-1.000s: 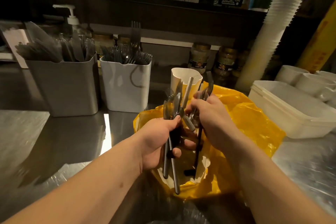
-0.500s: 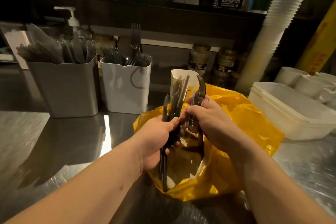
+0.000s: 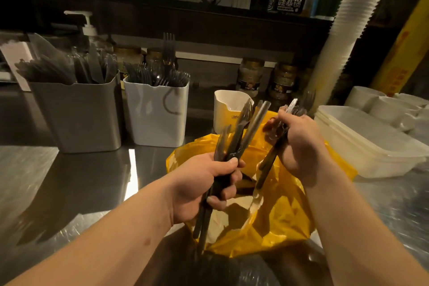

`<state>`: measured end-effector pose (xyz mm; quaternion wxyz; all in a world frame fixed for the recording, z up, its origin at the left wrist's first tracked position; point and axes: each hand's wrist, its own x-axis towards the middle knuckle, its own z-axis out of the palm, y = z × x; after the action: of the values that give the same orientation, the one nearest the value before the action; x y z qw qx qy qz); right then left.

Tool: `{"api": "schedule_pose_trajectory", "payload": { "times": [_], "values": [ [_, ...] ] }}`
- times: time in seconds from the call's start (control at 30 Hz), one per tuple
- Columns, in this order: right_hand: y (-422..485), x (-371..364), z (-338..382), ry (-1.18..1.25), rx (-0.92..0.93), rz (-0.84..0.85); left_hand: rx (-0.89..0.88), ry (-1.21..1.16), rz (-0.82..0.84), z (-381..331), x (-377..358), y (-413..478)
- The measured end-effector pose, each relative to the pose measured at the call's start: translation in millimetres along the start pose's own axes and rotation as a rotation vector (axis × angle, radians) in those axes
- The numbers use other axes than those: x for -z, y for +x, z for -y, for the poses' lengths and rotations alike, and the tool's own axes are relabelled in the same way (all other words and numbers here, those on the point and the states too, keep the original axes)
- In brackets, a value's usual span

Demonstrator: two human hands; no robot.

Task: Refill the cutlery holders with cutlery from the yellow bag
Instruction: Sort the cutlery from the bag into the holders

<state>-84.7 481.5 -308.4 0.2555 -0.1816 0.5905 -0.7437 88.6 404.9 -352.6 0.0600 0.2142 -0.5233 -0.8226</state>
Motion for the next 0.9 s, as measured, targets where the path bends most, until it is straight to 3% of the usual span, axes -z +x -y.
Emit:
{"api": "schedule_pose_trajectory", "payload": {
  "times": [0.13, 0.33, 0.5, 0.67, 0.9],
  "values": [
    [4.2, -0.1, -4.8, -0.082, 0.062, -0.088, 0.089, -0.025, 0.138, -0.6, 1.4, -3.0],
    [-2.4, -1.9, -0.7, -0.038, 0.136, -0.010, 0.161, -0.095, 0.218, -3.1, 3.0, -5.8],
    [-1.7, -6.4, -7.6, -0.149, 0.132, -0.023, 0.206, -0.085, 0.197, -1.3, 4.9, -3.5],
    [-3.2, -11.0, -12.0, -0.256, 0.219, -0.014, 0.246, 0.081, 0.191, 0.0, 5.0, -2.6],
    [-0.5, -16.2, -23.1, -0.341, 0.102, 0.044, 0.197, 0.053, 0.152, -0.9, 0.7, -3.6]
  ]
}}
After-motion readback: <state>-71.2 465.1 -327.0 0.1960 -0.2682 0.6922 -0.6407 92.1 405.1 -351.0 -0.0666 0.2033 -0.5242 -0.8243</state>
